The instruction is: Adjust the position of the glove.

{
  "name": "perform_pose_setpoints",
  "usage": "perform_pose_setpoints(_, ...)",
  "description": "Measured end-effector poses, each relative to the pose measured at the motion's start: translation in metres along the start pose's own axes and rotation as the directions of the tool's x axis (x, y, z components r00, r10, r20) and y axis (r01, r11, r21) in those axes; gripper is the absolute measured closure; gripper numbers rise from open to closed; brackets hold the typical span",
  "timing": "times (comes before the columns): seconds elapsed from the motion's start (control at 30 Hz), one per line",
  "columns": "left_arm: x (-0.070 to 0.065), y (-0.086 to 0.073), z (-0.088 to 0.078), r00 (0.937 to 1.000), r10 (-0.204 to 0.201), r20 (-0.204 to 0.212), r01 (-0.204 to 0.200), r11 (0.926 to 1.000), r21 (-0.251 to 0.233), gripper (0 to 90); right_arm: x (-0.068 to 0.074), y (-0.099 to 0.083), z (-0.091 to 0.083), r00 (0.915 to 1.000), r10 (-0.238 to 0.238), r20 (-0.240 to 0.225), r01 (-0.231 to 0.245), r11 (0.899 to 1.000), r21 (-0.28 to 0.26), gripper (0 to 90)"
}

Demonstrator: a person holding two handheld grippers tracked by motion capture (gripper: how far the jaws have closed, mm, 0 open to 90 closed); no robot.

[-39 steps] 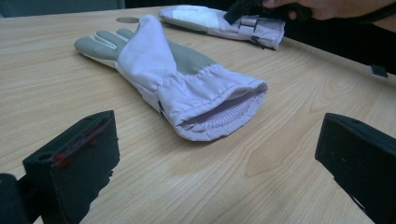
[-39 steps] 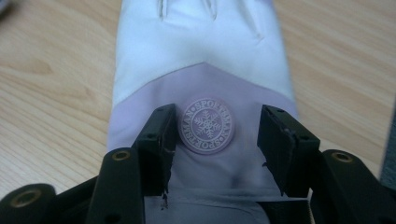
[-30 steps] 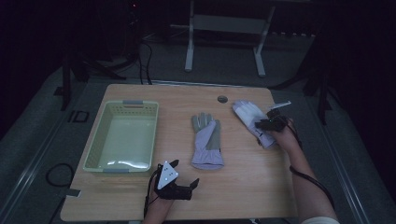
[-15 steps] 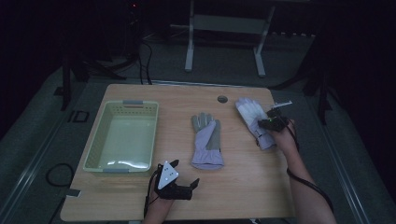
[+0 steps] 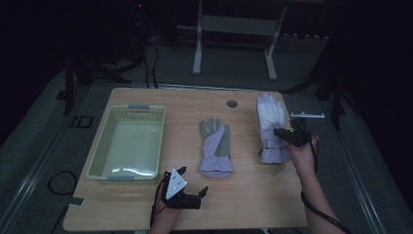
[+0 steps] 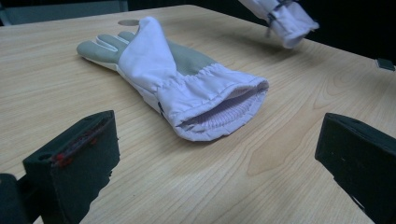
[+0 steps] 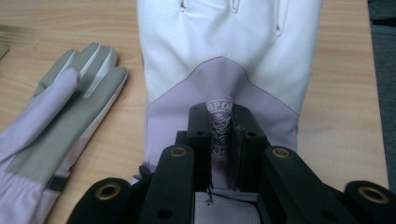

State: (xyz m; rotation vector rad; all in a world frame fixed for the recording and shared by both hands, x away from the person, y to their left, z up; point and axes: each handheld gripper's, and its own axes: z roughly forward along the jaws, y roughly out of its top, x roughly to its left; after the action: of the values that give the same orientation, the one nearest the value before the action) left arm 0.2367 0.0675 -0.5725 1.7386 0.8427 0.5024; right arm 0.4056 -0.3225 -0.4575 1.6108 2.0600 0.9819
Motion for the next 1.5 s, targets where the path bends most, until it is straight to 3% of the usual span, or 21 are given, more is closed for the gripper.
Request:
perform_pose_setpoints(0.13, -0.001, 0.0, 0.0, 1.0, 0.002, -0.002, -0.002, 1.0, 0.001, 0.0, 0.013, -0.01, -0.018, 0.9993, 0.021, 0.029, -0.02, 0.999, -0.031, 80.1)
perform_pose_setpoints(0.2, 0.0, 0.0, 0.0, 1.0, 0.002, -0.002, -0.002, 1.0, 0.003, 0.0, 0.017, -0.017, -0.025, 0.9977, 0.064, 0.02, -0.064, 0.997, -0.043, 80.1)
perform_pose_setpoints(0.37, 0.001, 0.0, 0.001, 1.0, -0.007, 0.004, 0.007, 1.0, 0.006, 0.0, 0.024, -0.034, -0.029, 0.995, 0.098, 0.019, -0.097, 0.994, -0.048, 80.0)
perform_pose_setpoints(0.53, 0.004, 0.0, 0.001, 0.999, -0.039, 0.02, 0.039, 0.9992, 0.007, 0.0, 0.025, -0.049, -0.018, 0.99, 0.14, 0.018, -0.139, 0.99, -0.029, 79.9)
perform_pose_setpoints(0.77, 0.002, 0.001, 0.001, 0.9998, -0.014, 0.014, 0.014, 0.9998, 0.016, 0.0, 0.023, -0.055, 0.005, 0.9855, 0.162, 0.051, -0.162, 0.987, 0.001, 79.6)
perform_pose_setpoints(1.03, 0.003, 0.001, 0.001, 0.9995, -0.026, 0.018, 0.025, 0.9996, 0.016, 0.0, 0.015, -0.058, 0.035, 0.9802, 0.186, 0.068, -0.189, 0.981, 0.047, 77.4)
perform_pose_setpoints(1.2, 0.003, 0.001, 0.001, 0.9996, -0.024, 0.018, 0.023, 0.9996, 0.016, 0.0, 0.015, -0.059, 0.045, 0.9826, 0.168, 0.079, -0.173, 0.983, 0.061, 73.0)
perform_pose_setpoints(1.33, 0.003, 0.001, 0.002, 0.9995, -0.026, 0.02, 0.025, 0.9995, 0.016, 0.0, 0.014, -0.055, 0.037, 0.9837, 0.166, 0.07, -0.169, 0.985, 0.045, 62.6)
perform_pose_setpoints(1.4, 0.003, 0.001, 0.002, 0.9995, -0.025, 0.02, 0.025, 0.9996, 0.015, 0.0, 0.013, -0.05, 0.031, 0.9882, 0.139, 0.064, -0.141, 0.99, 0.028, 57.1)
perform_pose_setpoints(1.5, 0.003, 0.001, 0.002, 0.9995, -0.025, 0.02, 0.024, 0.9996, 0.016, 0.0, 0.011, -0.043, 0.024, 0.9984, 0.047, 0.032, -0.048, 0.998, 0.033, 52.9)
